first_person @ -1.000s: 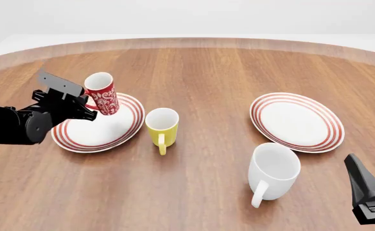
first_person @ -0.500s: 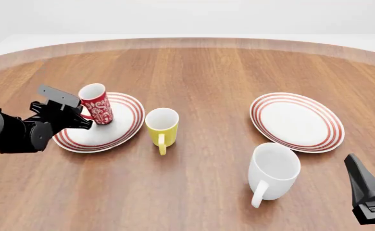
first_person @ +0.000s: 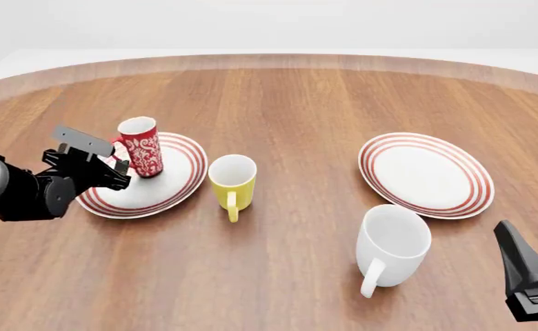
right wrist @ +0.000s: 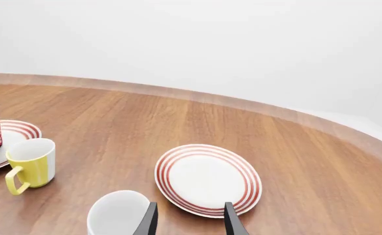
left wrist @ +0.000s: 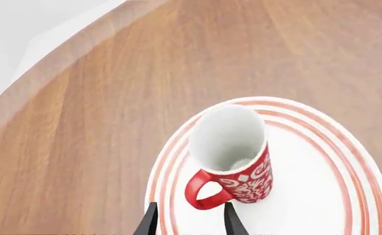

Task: Put the red mug on the left plate.

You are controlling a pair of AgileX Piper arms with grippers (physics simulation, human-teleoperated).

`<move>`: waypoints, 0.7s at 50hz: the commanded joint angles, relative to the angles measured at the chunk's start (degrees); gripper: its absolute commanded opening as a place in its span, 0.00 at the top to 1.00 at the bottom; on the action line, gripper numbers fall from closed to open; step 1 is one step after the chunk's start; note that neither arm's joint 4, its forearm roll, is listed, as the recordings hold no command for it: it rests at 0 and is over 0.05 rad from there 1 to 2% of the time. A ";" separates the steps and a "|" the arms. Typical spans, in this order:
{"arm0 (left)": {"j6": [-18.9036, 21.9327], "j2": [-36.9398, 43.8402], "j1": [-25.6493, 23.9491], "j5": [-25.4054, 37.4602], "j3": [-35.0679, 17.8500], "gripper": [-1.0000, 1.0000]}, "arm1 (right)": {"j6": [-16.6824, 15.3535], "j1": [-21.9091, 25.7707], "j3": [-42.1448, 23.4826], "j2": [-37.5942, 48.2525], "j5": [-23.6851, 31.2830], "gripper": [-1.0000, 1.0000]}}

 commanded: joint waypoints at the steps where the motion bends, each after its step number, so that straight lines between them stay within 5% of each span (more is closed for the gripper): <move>1: -0.37 0.29 -0.27 0.14 0.55 0.00 | 0.02 -0.03 0.00 0.00 -0.02 0.00; 35: -3.54 -9.22 -2.13 -1.28 10.89 0.00 | -0.11 0.12 0.00 0.00 0.02 0.00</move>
